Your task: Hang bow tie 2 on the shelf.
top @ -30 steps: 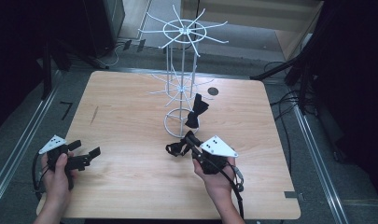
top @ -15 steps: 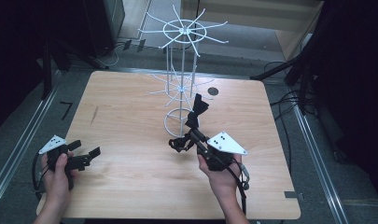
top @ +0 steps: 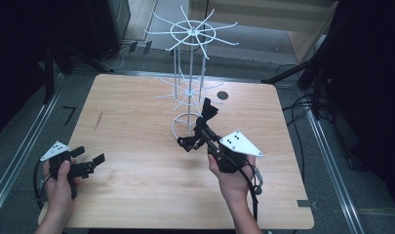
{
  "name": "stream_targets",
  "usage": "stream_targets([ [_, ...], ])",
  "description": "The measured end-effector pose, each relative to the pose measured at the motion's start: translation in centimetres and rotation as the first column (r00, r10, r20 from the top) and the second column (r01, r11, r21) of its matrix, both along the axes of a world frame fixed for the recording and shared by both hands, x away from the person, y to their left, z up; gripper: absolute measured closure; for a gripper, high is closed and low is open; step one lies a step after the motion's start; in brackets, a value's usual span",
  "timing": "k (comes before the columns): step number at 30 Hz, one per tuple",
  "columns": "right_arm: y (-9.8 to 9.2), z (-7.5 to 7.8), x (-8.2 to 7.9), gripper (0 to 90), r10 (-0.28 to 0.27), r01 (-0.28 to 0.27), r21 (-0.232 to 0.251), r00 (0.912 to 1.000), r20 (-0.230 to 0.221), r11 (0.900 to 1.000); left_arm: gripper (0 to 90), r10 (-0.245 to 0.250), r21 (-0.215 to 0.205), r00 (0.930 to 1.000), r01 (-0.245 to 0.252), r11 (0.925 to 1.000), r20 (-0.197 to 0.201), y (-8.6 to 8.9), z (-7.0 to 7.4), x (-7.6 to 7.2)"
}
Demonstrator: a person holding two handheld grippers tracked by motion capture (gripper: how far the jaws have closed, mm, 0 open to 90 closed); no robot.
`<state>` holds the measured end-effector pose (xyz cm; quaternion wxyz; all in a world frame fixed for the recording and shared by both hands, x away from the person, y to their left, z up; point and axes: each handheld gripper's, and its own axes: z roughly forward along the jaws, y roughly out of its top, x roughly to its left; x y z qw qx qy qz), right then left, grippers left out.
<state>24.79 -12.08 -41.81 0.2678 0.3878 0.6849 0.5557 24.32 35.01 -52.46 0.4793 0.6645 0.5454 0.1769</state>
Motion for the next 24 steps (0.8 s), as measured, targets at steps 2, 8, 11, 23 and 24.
stream_targets([
  [2, -0.2, 0.3, 0.1, 82.5, -0.011, 0.011, 0.006, 0.9999, -0.002, 1.000, 0.0, 0.000, 0.000, 1.0000, 0.000, 1.0000, 0.000, 0.0, 0.0, 0.0],
  [8, -0.5, 1.1, 0.6, 82.5, -0.036, 0.036, 0.012, 0.9993, -0.007, 0.999, 0.0, -0.001, 0.002, 1.0000, 0.001, 1.0000, 0.000, 0.0, 0.0, 0.0],
  [11, -0.6, 1.3, 0.8, 82.5, -0.041, 0.041, 0.015, 0.9991, -0.007, 0.999, 0.0, -0.001, 0.002, 1.0000, 0.001, 1.0000, -0.001, 0.0, 0.0, 0.0],
  [23, -0.7, 2.0, 1.6, 82.5, -0.055, 0.055, 0.027, 0.9985, -0.003, 0.998, 0.0, 0.000, 0.001, 1.0000, 0.000, 1.0000, 0.000, 0.0, 0.0, 0.0],
  [24, -0.7, 2.1, 1.7, 82.5, -0.056, 0.056, 0.027, 0.9984, -0.003, 0.998, 0.0, 0.000, 0.001, 1.0000, 0.000, 1.0000, 0.000, 0.0, 0.0, 0.0],
])
